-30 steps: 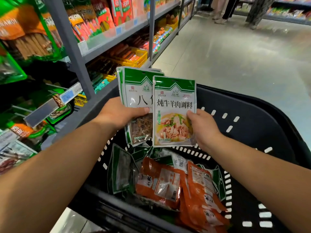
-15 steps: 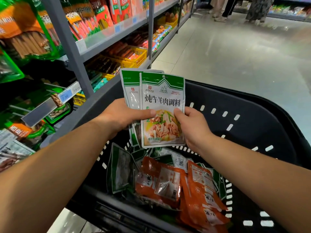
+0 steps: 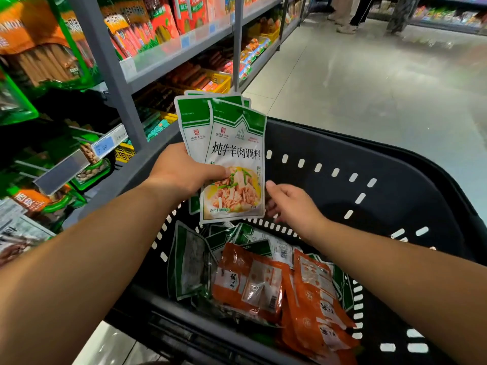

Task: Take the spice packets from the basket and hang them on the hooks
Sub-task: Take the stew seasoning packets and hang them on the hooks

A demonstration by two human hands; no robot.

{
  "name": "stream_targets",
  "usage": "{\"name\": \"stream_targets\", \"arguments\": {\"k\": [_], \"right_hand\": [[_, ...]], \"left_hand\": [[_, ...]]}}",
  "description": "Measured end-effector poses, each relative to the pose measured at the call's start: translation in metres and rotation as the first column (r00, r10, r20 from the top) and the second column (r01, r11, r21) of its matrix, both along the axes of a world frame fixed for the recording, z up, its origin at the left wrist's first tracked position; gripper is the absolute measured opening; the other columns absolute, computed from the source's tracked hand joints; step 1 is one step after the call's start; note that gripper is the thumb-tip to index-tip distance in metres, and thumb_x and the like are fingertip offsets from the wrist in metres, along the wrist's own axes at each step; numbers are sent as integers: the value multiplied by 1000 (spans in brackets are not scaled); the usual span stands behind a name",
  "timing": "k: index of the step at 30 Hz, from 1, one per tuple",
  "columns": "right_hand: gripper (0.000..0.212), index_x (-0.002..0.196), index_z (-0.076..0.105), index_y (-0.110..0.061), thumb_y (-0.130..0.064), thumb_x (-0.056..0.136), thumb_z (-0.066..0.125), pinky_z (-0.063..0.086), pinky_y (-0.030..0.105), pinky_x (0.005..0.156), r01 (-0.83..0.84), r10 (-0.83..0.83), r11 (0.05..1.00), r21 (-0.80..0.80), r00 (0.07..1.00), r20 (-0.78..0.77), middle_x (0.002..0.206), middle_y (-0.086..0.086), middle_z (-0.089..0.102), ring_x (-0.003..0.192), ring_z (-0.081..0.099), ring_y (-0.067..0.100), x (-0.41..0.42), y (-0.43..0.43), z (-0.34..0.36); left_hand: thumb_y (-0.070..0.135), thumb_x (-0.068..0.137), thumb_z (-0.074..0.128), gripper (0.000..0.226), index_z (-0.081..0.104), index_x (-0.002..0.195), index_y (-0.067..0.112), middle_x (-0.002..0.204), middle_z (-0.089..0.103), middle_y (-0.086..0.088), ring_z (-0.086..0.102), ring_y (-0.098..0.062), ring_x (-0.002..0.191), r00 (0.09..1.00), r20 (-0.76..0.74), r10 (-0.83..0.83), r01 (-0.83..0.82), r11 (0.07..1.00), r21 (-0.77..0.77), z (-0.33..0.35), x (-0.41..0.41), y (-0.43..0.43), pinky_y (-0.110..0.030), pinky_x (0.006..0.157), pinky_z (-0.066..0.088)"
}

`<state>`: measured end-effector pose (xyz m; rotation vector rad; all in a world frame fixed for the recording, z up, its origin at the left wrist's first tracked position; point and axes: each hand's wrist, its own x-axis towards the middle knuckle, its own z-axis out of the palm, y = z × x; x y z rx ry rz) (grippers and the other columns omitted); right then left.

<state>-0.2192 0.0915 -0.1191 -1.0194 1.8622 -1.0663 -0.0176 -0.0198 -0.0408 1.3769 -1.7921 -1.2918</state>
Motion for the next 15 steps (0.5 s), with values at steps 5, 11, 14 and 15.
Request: {"name": "stream_targets", "arguments": {"k": [5, 11, 14, 15], "right_hand": [[45, 114, 67, -14, -55, 97, 60, 51, 33, 78, -157, 285, 872, 463, 933, -219, 100, 4, 68, 89, 63, 18, -20, -4, -51], [24, 104, 69, -21, -38, 88, 77, 57, 29, 78, -222, 427, 691, 688, 893, -141, 97, -1, 73, 89, 71, 14, -11, 5, -100], [9, 101, 69, -20, -27, 96, 70, 56, 25, 72, -244, 440, 723, 646, 884, -158, 94, -3, 71, 84, 69, 10, -9, 5, -91], [7, 103, 68, -22, -26, 98, 67, 56, 27, 73, -261, 438, 737, 623, 887, -147, 95, -3, 70, 83, 68, 9, -10, 4, -88]], "left_hand": [[21, 70, 94, 31, 71, 90, 27, 96, 75, 4, 73, -19, 90, 1000, 1, 27, -27, 998, -50, 4, 1, 1, -40, 92, 59], [24, 70, 93, 28, 68, 80, 32, 84, 71, 14, 72, -16, 87, 999, 52, 0, 4, 997, -78, 0, -1, -2, -38, 90, 59], [23, 69, 93, 29, 70, 86, 31, 92, 76, 8, 73, -18, 89, 999, 41, 6, -3, 996, -87, -2, -1, -4, -41, 91, 60], [22, 69, 93, 30, 71, 89, 30, 96, 77, 6, 74, -19, 90, 999, 32, 13, -10, 996, -90, -2, 0, -4, -41, 91, 60]]}}
